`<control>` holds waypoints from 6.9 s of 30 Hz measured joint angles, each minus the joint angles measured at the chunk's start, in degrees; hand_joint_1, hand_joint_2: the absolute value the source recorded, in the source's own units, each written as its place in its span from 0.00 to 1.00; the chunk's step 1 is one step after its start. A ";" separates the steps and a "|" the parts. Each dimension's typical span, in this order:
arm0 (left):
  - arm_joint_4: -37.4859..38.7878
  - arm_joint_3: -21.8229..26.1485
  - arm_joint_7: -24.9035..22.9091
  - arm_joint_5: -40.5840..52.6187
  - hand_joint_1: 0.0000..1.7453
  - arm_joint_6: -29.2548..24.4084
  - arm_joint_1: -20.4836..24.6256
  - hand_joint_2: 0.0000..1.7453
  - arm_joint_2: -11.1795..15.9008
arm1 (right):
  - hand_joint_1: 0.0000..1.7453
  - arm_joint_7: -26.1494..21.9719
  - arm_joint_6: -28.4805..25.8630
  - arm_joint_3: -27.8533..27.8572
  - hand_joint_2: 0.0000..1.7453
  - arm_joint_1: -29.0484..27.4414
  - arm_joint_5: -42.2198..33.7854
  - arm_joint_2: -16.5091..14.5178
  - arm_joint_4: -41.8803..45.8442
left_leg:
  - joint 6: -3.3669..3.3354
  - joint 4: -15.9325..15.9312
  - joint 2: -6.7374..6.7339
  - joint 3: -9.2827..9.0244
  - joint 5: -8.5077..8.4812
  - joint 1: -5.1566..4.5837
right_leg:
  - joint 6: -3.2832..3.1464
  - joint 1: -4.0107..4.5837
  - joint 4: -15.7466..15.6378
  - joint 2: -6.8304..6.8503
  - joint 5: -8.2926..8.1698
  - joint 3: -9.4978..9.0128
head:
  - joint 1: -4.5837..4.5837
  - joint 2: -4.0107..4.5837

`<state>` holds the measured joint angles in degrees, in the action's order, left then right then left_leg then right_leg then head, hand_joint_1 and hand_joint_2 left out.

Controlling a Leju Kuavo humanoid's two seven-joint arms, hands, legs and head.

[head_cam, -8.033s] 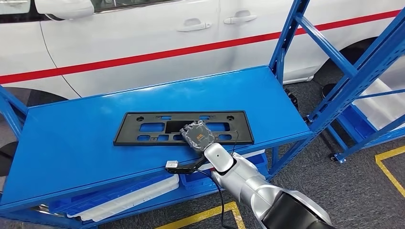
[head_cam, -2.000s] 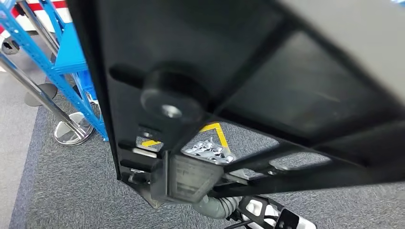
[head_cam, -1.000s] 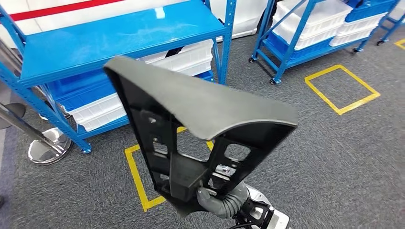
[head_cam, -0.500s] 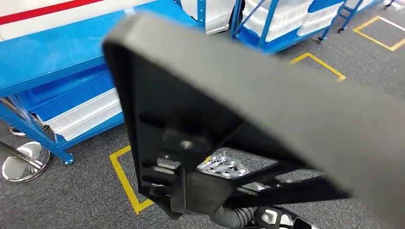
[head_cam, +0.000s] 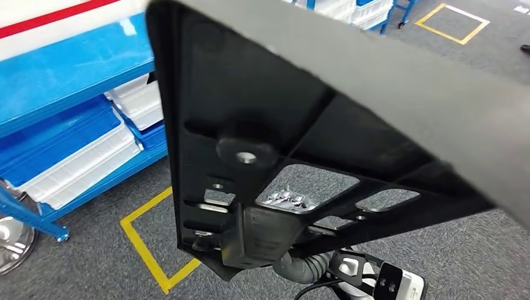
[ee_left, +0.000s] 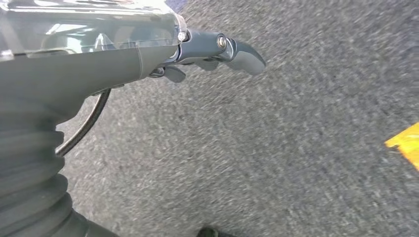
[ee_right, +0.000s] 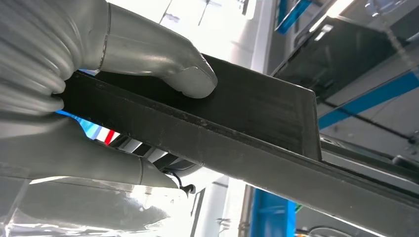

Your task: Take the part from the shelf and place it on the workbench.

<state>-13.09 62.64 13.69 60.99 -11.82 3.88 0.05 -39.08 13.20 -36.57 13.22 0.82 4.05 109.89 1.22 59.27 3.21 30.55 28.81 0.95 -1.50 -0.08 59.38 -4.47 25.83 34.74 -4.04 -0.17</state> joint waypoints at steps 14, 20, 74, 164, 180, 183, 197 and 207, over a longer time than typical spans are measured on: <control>-0.02 2.36 2.61 -0.35 0.00 0.46 -0.04 1.00 -0.34 | 1.00 -0.02 -3.99 -0.13 1.00 -0.40 2.56 -0.23 -2.90 | -1.40 -1.61 -7.04 -0.45 -0.40 -0.14 | 2.24 -0.14 3.55 7.41 1.28 1.08 | 0.02 0.00; -0.07 2.43 3.42 0.08 0.00 0.27 0.35 1.00 0.16 | 1.00 -0.02 -6.90 -0.52 1.00 -1.29 3.79 0.16 -2.46 | 0.19 -0.42 -8.22 -0.30 1.33 -0.43 | -0.19 0.44 -1.13 6.80 0.36 -0.57 | 0.01 0.00; -0.10 4.07 2.20 0.08 0.00 2.35 0.41 1.00 0.01 | 1.00 -0.02 -12.11 -1.60 1.00 -5.00 8.84 5.13 0.74 | -2.51 -1.32 -6.01 1.04 -1.20 -0.48 | 2.97 -0.52 12.82 4.45 5.69 5.95 | 0.02 0.00; -0.42 8.29 3.83 -2.19 0.00 2.81 1.74 1.00 2.74 | 1.00 0.06 -0.22 6.02 1.00 -2.32 7.61 2.11 -4.02 | -2.41 0.02 -2.56 2.70 -1.66 0.19 | 2.64 -0.12 5.47 2.21 4.79 1.41 | 0.04 0.00; -0.44 8.51 3.93 -2.18 0.00 3.31 1.85 1.00 1.97 | 1.00 -0.02 0.05 6.52 1.00 -1.91 7.08 1.87 -4.65 | -0.73 5.14 -5.70 3.20 3.05 -0.96 | -0.50 0.64 -4.49 4.59 -1.23 -2.71 | 0.04 0.00; -0.44 8.56 3.57 -2.21 0.00 3.69 1.38 1.00 1.95 | 1.00 -0.02 0.04 6.52 1.00 -2.04 7.04 1.75 -4.83 | -0.25 14.56 -3.74 8.25 5.95 -0.57 | -0.52 0.47 -4.11 2.56 -1.05 -2.68 | 0.06 0.00; -0.44 8.60 3.13 -2.26 0.00 3.97 1.40 1.00 1.55 | 1.00 -0.02 -0.16 6.66 1.00 -2.39 6.83 1.68 -4.82 | -2.52 -0.03 -4.02 2.69 -1.61 0.45 | 3.28 -0.29 12.42 3.82 7.20 5.71 | 0.08 0.00; -0.44 8.61 3.49 -2.33 0.00 3.50 1.58 1.00 1.31 | 1.00 -0.02 -0.03 6.66 1.00 -2.46 6.70 1.72 -4.85 | -0.85 -0.59 -9.33 0.71 -0.17 0.10 | 1.03 1.04 -0.98 7.24 0.02 -0.22 | 0.07 0.00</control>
<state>-13.53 71.25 17.17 58.66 -8.32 5.45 1.36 -39.10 13.17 -29.91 10.76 7.52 5.77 105.04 0.37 58.68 -6.11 31.27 28.64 1.06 -0.47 0.95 58.40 2.77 25.85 34.52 -3.97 -0.17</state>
